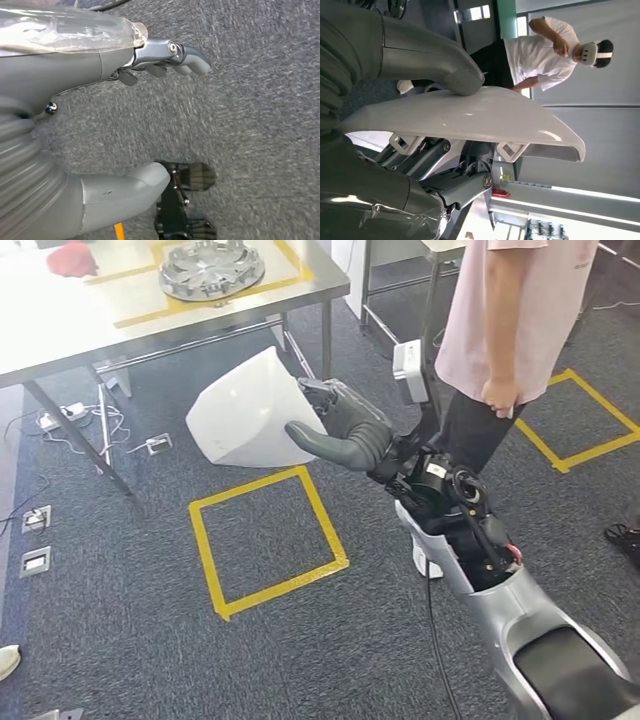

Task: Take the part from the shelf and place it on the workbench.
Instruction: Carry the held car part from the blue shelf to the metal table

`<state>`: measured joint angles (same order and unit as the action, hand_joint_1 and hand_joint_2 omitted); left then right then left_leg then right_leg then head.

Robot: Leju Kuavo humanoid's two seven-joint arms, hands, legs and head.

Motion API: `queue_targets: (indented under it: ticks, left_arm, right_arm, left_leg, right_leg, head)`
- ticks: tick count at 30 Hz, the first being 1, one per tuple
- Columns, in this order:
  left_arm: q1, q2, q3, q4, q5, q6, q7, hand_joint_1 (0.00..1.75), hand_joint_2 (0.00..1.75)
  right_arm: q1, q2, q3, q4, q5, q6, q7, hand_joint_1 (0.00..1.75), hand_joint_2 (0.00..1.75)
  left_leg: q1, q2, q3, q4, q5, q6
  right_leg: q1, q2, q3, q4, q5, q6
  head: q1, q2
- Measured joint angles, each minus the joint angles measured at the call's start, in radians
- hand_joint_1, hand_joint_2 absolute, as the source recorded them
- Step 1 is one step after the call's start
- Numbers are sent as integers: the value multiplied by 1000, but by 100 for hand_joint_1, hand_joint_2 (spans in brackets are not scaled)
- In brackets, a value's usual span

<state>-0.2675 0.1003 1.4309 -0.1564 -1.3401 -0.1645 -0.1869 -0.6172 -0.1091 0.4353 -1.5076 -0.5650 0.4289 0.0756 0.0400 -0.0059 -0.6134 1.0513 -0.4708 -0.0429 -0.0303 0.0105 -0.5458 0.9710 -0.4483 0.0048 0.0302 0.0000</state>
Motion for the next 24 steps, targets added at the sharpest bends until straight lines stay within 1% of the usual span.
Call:
queue_targets:
  ticks: [2, 3, 4, 5, 6, 7, 8, 9, 10, 11, 13, 14, 15, 16, 17, 18, 19, 20, 21, 22, 23, 24]
  left_arm:
    - [0, 0, 0, 0, 0, 0, 0, 0, 175]
    - [1, 0, 0, 0, 0, 0, 0, 0, 175]
    - [2, -1, 0, 0, 0, 0, 0, 0, 175]
    - [2, -1, 0, 0, 0, 0, 0, 0, 175]
    - [2, -1, 0, 0, 1, 0, 0, 0, 175]
    - [2, 0, 0, 0, 1, 1, 0, 0, 175]
    - [1, 1, 0, 0, 2, 2, 0, 0, 175]
    - [0, 2, 0, 0, 3, 3, 0, 0, 175]
    - [0, 3, 0, 0, 3, 4, 0, 0, 175]
    - [1, 3, 0, 0, 3, 4, 0, 0, 175]
    - [3, 4, 0, 0, 3, 3, 0, 0, 175]
    - [3, 4, 0, 0, 4, 2, 0, 0, 175]
    - [2, 3, 0, 0, 4, 1, 0, 0, 175]
    - [2, 3, 0, 0, 4, 1, 0, 0, 175]
    - [2, 2, 0, 0, 4, 0, 0, 0, 175]
    - [2, 2, 0, 0, 4, 0, 0, 0, 175]
    - [3, 2, 0, 0, 4, 1, 0, 0, 175]
    - [4, 1, 0, 0, 4, 1, 0, 0, 175]
    - [5, 1, 0, 0, 4, 1, 0, 0, 175]
    - [5, 0, 0, 0, 4, 1, 0, 0, 175]
    - [6, -1, 0, 0, 4, 0, -1, 0, 175]
    - [6, -1, 0, 0, 4, 0, -1, 0, 175]
  right_arm:
    - [-1, 0, 0, 0, 0, 1, 0, 175, 175]
    - [-1, 0, 0, 0, 0, 2, 0, 175, 175]
    - [0, 0, 1, 0, 0, 3, 0, 175, 175]
    - [0, 0, 1, 0, 0, 4, 0, 175, 175]
    - [-1, 0, 1, 0, 0, 5, -1, 175, 175]
    - [-1, 0, 1, 0, 0, 7, -2, 175, 175]
    - [-3, 0, 1, 1, 0, 8, -3, 175, 175]
    - [-4, 0, 1, 1, 0, 9, -4, 175, 175]
    - [-5, 0, 1, 1, 0, 10, -6, 175, 175]
    - [-6, 0, 1, 1, 0, 10, -7, 175, 175]
    - [-7, 0, 1, 1, 0, 10, -8, 175, 175]
    - [-8, 0, 1, 1, 0, 10, -9, 175, 175]
    - [-10, 0, 1, 1, -1, 10, -9, 175, 175]
    - [-11, 0, 1, 1, -1, 10, -9, 175, 175]
    - [-11, 0, 1, 1, -1, 10, -9, 175, 175]
    - [-9, 0, 1, 2, -1, 10, -9, 175, 175]
    - [-7, 0, 1, 3, -1, 10, -8, 175, 175]
    - [-6, 0, 1, 3, -1, 9, -8, 175, 175]
    - [-6, 0, 1, 3, -1, 9, -8, 175, 175]
    - [-6, 0, 1, 3, -1, 8, -8, 175, 175]
    - [-6, 0, 1, 4, -1, 8, -8, 175, 175]
    - [-8, 0, 1, 4, -1, 8, -9, 175, 175]
  left_leg:
    - [-4, 2, -84, 148, -52, 2]
    - [-6, 2, -119, 202, -62, 5]
    - [-9, 2, -137, 219, -51, 10]
    - [-13, 2, -133, 193, -22, 17]
    - [-18, 2, -111, 133, 19, 27]
    - [-24, 2, -79, 58, 57, 38]
    - [-30, 2, -49, -8, 81, 47]
    - [-35, 2, -28, -52, 91, 52]
    - [-39, 1, -18, -74, 89, 55]
    - [-41, 0, -15, -81, 85, 54]
    - [-36, -1, -5, -91, 82, 56]
    - [-33, -1, 3, -97, 81, 60]
    - [-30, -1, 10, -102, 79, 63]
    - [-30, -1, 16, -103, 76, 67]
    - [-30, -1, 19, -103, 73, 70]
    - [-30, -1, 22, -103, 69, 71]
    - [-31, -1, 26, -102, 65, 71]
    - [-31, -2, 32, -101, 61, 71]
    - [-31, -3, 39, -100, 55, 70]
    - [-31, -5, 48, -99, 49, 68]
    - [-33, -6, 54, -98, 43, 64]
    - [-34, -7, 57, -95, 38, 61]
  right_leg:
    - [7, -2, 1, 0, -3, -8]
    - [11, -2, 2, 0, -5, -11]
    - [15, -2, 5, 0, -8, -14]
    - [19, -2, 10, 0, -11, -17]
    - [22, -1, 16, 0, -15, -19]
    - [24, -1, 22, -1, -20, -19]
    - [27, 0, 26, -1, -24, -18]
    - [28, 0, 27, -2, -27, -16]
    - [28, 1, 27, -3, -30, -12]
    - [28, 2, 27, -6, -32, -7]
    - [27, 0, 30, -7, -39, 4]
    - [28, -1, 22, 14, -53, 9]
    - [28, -2, 2, 57, -75, 13]
    - [26, -4, -31, 122, -103, 16]
    - [26, -4, -73, 200, -132, 18]
    - [26, -4, -111, 264, -148, 20]
    - [26, -4, -136, 298, -147, 20]
    - [26, -4, -142, 292, -124, 20]
    - [26, -4, -125, 242, -84, 18]
    - [27, -4, -96, 166, -36, 14]
    - [28, -4, -66, 96, -1, 10]
    - [29, -4, -39, 39, 19, 5]
  head:
    - [-12, 0]
    - [-15, 0]
    - [-17, 0]
    - [-18, 0]
    - [-18, 0]
    - [-18, 0]
    - [-18, 0]
    - [-19, 0]
    - [-18, 0]
    - [-18, 0]
    - [-16, 0]
    - [-13, 0]
    - [-8, 0]
    - [-3, 0]
    - [2, 0]
    - [6, 0]
    - [9, 0]
    - [12, 0]
    - [15, 0]
    - [19, 0]
    - [23, 0]
    - [25, 0]
